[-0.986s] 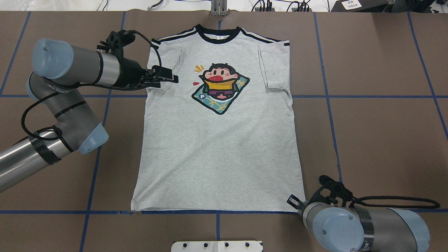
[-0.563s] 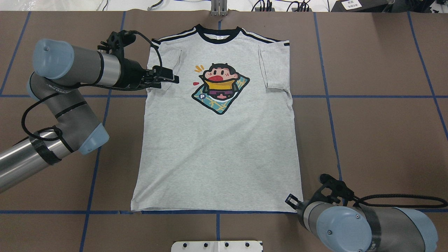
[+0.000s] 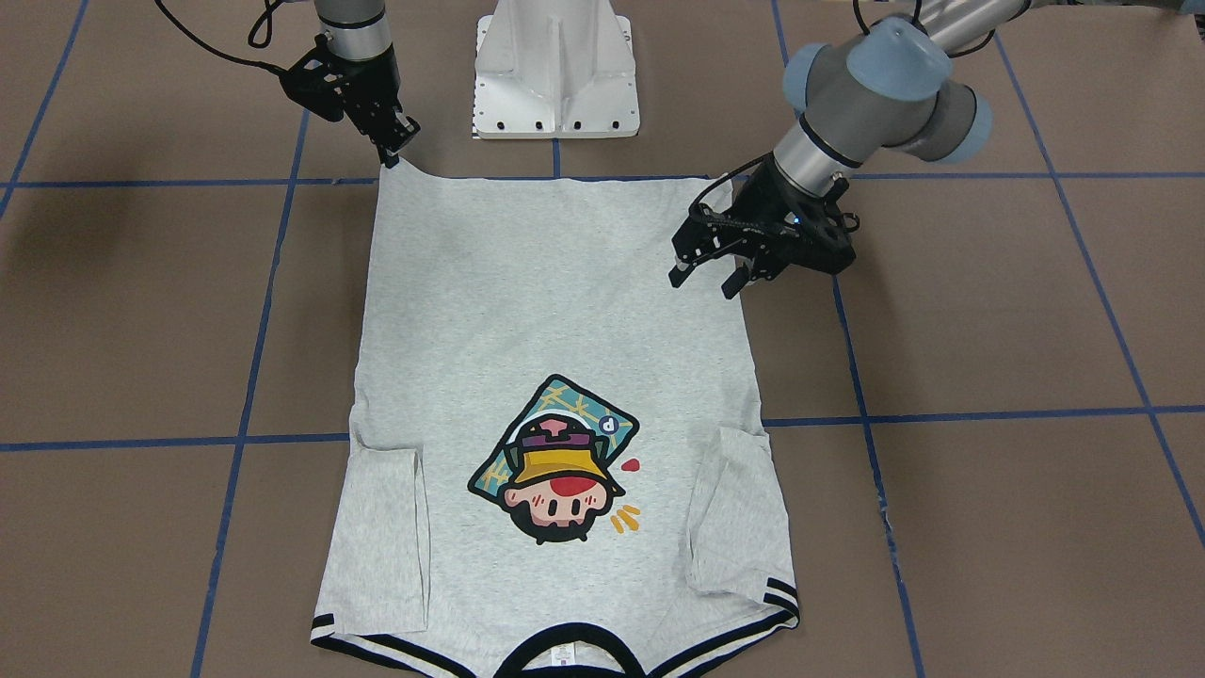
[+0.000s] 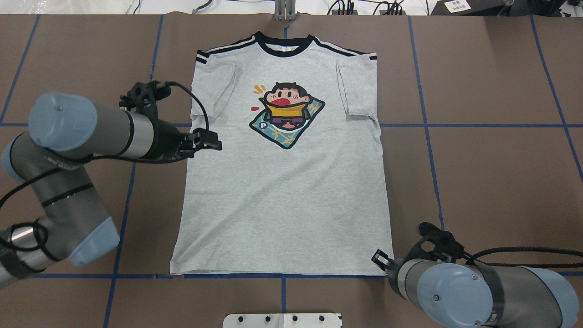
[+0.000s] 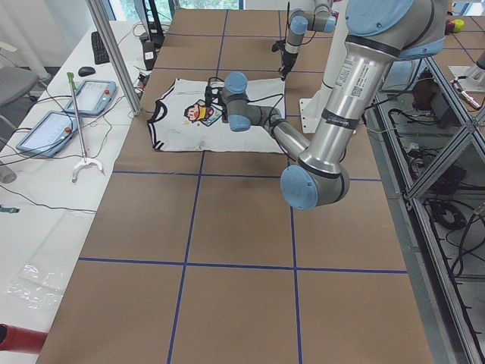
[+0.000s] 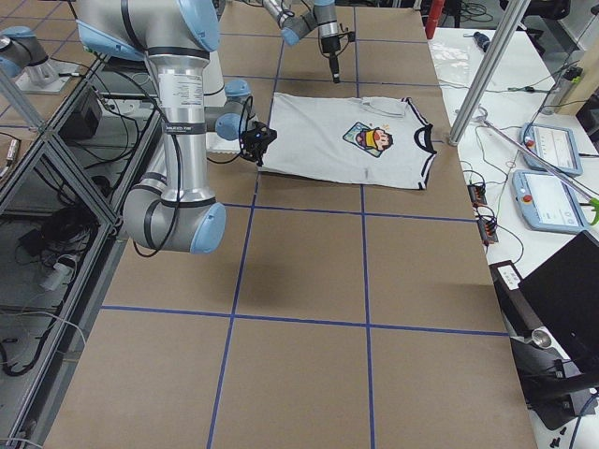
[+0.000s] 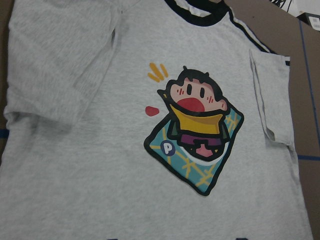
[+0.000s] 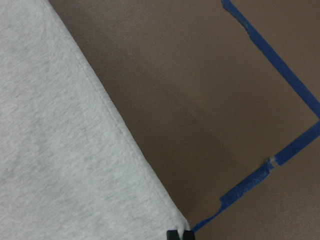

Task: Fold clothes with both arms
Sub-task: 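Move the left gripper to the other hem corner and grasp both hem corners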

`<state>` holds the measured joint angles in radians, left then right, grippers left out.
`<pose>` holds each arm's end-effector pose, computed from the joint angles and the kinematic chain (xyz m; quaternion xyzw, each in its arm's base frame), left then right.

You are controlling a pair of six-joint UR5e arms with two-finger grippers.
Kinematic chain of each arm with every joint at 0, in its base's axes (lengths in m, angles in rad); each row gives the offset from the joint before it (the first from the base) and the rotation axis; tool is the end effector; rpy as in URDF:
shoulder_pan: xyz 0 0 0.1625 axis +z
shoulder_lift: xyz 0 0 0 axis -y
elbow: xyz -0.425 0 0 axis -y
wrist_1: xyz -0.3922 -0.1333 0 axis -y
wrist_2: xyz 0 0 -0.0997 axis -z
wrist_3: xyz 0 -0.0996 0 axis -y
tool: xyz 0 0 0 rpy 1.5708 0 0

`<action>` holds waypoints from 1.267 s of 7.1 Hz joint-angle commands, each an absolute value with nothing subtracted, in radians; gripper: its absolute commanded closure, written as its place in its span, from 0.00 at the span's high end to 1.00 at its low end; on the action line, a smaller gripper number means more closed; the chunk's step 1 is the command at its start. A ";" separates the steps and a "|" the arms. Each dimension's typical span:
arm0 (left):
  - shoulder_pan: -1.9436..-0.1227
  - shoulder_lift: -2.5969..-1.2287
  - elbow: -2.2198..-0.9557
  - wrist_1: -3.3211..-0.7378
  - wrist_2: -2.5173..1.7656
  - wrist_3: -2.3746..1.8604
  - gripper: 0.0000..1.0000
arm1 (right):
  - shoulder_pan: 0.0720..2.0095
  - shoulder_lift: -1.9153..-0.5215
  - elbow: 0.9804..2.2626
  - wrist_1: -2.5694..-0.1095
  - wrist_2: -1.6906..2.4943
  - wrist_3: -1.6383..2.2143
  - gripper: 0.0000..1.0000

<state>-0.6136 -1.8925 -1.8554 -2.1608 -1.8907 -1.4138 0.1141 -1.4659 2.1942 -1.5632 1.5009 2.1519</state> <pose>0.4164 -0.4180 0.2840 0.0870 0.5646 -0.0973 0.8150 -0.4587 -0.1937 0.3308 -0.0515 -0.3573 0.3295 0.8724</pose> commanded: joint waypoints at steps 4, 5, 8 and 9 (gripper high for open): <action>-0.297 -1.648 -2.046 -1.990 -1.771 -1.719 0.79 | 0.124 -1.462 2.192 -1.565 1.502 2.151 0.00; -0.237 -1.637 -2.055 -1.987 -1.735 -1.780 0.78 | 0.124 -1.457 2.194 -1.565 1.502 2.151 0.00; -0.189 -1.637 -2.028 -1.987 -1.703 -1.818 0.68 | 0.124 -1.466 2.195 -1.563 1.500 2.152 0.00; -0.190 -1.635 -2.028 -1.983 -1.703 -1.815 0.65 | 0.126 -1.468 2.195 -1.563 1.500 2.154 0.00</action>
<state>-0.1921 -1.6364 -2.0332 -1.9858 -1.7058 -1.8150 0.1247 -1.4652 2.1956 -1.5632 1.5004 2.1524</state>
